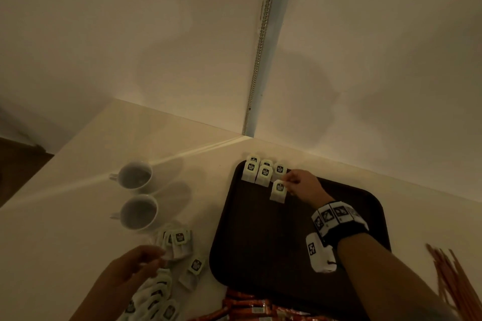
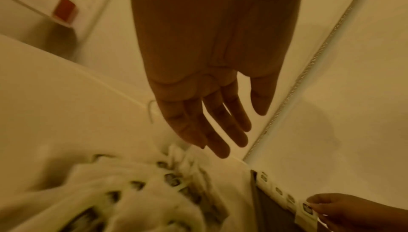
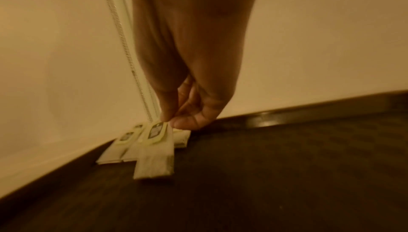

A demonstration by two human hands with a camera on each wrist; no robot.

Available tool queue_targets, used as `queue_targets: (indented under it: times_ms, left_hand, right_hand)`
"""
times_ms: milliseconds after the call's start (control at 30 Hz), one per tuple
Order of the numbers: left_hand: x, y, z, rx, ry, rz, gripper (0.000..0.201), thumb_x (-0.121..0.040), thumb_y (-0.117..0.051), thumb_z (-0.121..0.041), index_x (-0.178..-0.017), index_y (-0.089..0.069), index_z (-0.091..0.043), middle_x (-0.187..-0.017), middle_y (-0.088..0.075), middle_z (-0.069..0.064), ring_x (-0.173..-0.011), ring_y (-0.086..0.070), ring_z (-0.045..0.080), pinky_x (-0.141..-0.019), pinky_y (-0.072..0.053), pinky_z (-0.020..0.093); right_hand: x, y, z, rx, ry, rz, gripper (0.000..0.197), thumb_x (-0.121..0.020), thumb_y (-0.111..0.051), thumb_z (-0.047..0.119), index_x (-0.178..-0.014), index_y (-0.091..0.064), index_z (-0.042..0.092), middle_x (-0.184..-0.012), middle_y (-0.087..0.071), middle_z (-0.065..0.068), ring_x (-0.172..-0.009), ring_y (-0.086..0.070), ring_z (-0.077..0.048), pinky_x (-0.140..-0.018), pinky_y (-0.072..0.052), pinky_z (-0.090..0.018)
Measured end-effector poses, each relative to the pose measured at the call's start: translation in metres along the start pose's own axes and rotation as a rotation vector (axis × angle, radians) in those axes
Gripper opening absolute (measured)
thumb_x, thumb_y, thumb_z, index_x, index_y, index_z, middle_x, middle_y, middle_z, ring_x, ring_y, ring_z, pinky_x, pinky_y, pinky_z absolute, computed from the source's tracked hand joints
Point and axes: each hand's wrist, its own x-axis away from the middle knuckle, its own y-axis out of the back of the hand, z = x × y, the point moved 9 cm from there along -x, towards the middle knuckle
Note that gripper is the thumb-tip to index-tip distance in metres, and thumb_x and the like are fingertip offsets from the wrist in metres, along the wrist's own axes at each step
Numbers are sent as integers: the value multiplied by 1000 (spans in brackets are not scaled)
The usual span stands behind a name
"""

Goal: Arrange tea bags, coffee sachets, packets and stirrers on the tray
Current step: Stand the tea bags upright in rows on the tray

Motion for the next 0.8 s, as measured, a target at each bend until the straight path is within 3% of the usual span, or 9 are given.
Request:
queue_targets:
  times_ms: [100, 200, 333, 433, 533, 633, 733, 800]
  left_hand:
    - [15, 19, 31, -28, 116, -57, 19, -87, -60, -1, -93, -70, -15, -82, -74, 5, -71, -68, 19, -60, -49, 13]
    - [23, 33, 47, -76, 165, -103, 19, -87, -59, 0, -93, -68, -15, -82, -74, 6, -68, -68, 16, -56, -48, 10]
    - [28, 43, 58, -119, 198, -123, 19, -88, -57, 1, -92, -68, -14, -76, -74, 0, -62, -67, 10, -53, -46, 8]
    - [32, 46, 59, -113, 215, -133, 17, -89, -57, -2, -92, -68, -15, -78, -74, 2, -71, -69, 21, -53, -47, 8]
    - [40, 45, 55, -87, 220, -139, 16, -90, -56, -4, -91, -68, -15, -78, -74, 1, -76, -67, 25, -53, -47, 9]
    - [45, 42, 51, -73, 192, -133, 16, -90, -55, -2, -93, -67, -13, -77, -73, 3, -68, -66, 18, -56, -47, 11]
    - [49, 37, 51, -111, 157, -111, 15, -90, -57, -4, -94, -66, -15, -80, -73, 1, -67, -65, 12, -60, -47, 14]
    - [53, 37, 51, -109, 136, -119, 16, -90, -57, -3, -94, -66, -17, -83, -74, 1, -66, -65, 10, -59, -47, 13]
  right_hand:
    - [-15, 7, -6, -14, 1, -112, 9, -86, -65, 8, -94, -64, 4, -98, -67, -16, -80, -61, -20, -73, -56, -32]
    - [-25, 10, -4, -9, 4, -161, 5, -83, -67, 6, -84, -63, 10, -89, -66, -11, -83, -62, -24, -85, -54, -43]
    - [-33, 8, -3, 17, -8, -175, 8, -84, -66, 7, -81, -61, 12, -92, -67, -12, -88, -64, -27, -87, -53, -44]
    - [-32, 8, 1, 49, -8, -198, 9, -85, -66, 12, -90, -61, 8, -99, -66, -15, -93, -62, -28, -86, -52, -39]
    - [-14, 1, 34, 76, 106, -241, 20, -84, -68, 19, -100, -60, 9, -101, -60, -9, -88, -56, -18, -75, -45, -27]
    - [23, -60, 93, 117, 347, 62, 19, -85, -66, 21, -102, -62, 13, -99, -57, 1, -85, -52, -8, -71, -41, -17]
    - [73, -141, 135, 229, 595, 412, 32, -83, -71, 27, -108, -63, 9, -103, -62, -6, -92, -56, -14, -78, -40, -20]
    - [92, -187, 143, 326, 629, 535, 46, -81, -72, 29, -120, -57, 10, -115, -57, -9, -104, -52, -18, -87, -38, -23]
